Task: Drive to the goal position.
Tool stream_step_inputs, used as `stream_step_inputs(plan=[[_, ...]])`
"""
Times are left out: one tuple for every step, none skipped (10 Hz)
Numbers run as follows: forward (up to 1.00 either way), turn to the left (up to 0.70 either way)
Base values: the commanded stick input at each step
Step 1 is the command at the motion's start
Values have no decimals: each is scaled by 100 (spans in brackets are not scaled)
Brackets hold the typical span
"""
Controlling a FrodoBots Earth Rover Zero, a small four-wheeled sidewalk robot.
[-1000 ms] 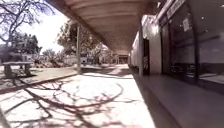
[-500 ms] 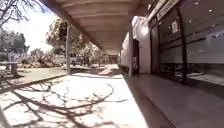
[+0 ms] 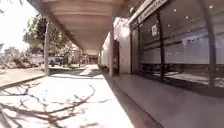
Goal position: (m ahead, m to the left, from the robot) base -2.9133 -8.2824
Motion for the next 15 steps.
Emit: stream_step_inputs(plan=[[0, -70], [0, -70], [0, -70], [0, -70], [0, -70], [0, -70], [0, -70], [0, -70], [0, -70], [0, -70], [0, -70], [0, -70], [0, -70], [0, -70], [0, -70]])
